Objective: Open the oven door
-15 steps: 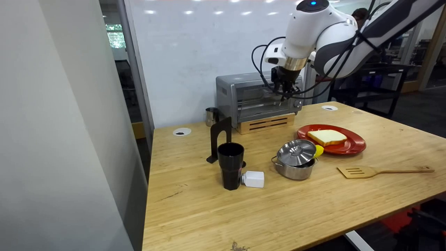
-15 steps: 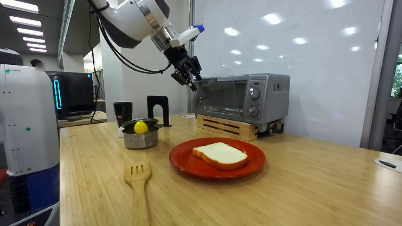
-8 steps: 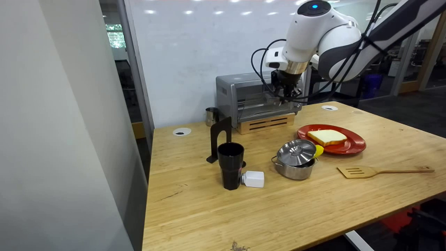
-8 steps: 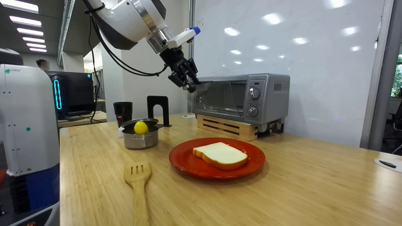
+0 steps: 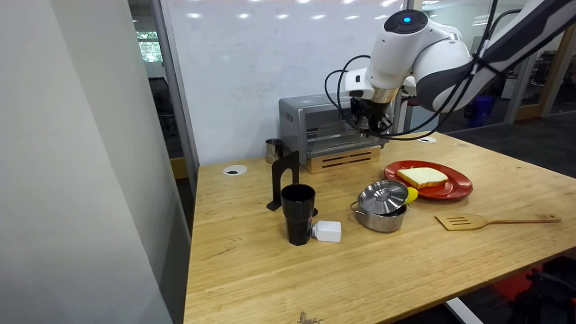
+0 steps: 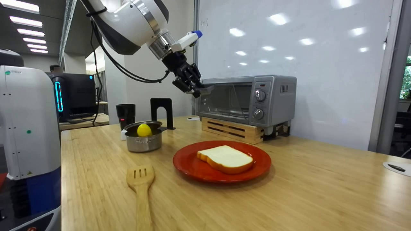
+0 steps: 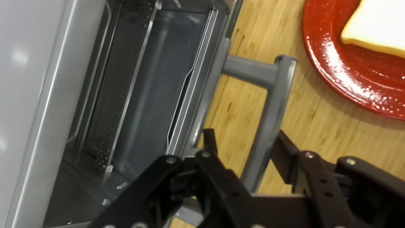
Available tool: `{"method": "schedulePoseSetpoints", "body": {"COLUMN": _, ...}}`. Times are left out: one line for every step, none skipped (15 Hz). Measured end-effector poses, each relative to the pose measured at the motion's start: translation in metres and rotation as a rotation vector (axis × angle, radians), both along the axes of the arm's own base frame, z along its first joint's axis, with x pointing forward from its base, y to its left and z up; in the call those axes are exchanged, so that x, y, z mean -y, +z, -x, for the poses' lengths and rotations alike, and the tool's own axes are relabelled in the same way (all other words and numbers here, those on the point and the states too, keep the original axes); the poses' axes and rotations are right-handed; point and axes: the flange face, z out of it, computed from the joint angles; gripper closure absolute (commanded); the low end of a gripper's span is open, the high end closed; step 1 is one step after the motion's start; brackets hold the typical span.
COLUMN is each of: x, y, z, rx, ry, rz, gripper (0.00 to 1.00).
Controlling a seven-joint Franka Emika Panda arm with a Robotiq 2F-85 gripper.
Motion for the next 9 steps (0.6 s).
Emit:
{"method": "schedulePoseSetpoints", "body": {"x": 0.001, "y": -0.004, "z": 0.001, "rx": -0.003, "ry": 0.010, "rz": 0.019, "gripper": 0.58}}
{"method": "schedulePoseSetpoints", "body": {"x": 0.001, "y": -0.009, "z": 0.002, "rx": -0.008, "ry": 0.022, "rz": 0.038, "gripper": 0.56}}
{"method": "schedulePoseSetpoints", "body": {"x": 0.001, "y": -0.014, "z": 0.002, "rx": -0.014, "ry": 0.033, "rz": 0.055, "gripper": 0.56}}
{"method": "schedulePoseSetpoints", "body": {"x": 0.000, "y": -0.020, "z": 0.003, "rx": -0.021, "ry": 0.045, "rz": 0.070, "gripper": 0.55}}
{"method": "schedulePoseSetpoints", "body": {"x": 0.000, "y": -0.025, "z": 0.003, "rx": -0.028, "ry": 0.057, "rz": 0.083, "gripper": 0.53}}
{"method": "schedulePoseSetpoints", "body": {"x": -0.001, "y": -0.029, "z": 0.003, "rx": -0.032, "ry": 0.069, "rz": 0.095, "gripper": 0.54}}
{"method": "schedulePoseSetpoints", "body": {"x": -0.003, "y": -0.032, "z": 0.004, "rx": -0.036, "ry": 0.079, "rz": 0.105, "gripper": 0.52}}
{"method": "schedulePoseSetpoints", "body": {"x": -0.004, "y": -0.033, "z": 0.004, "rx": -0.034, "ry": 0.086, "rz": 0.112, "gripper": 0.51}}
{"method": "schedulePoseSetpoints", "body": {"x": -0.006, "y": -0.034, "z": 0.004, "rx": -0.035, "ry": 0.096, "rz": 0.120, "gripper": 0.52}}
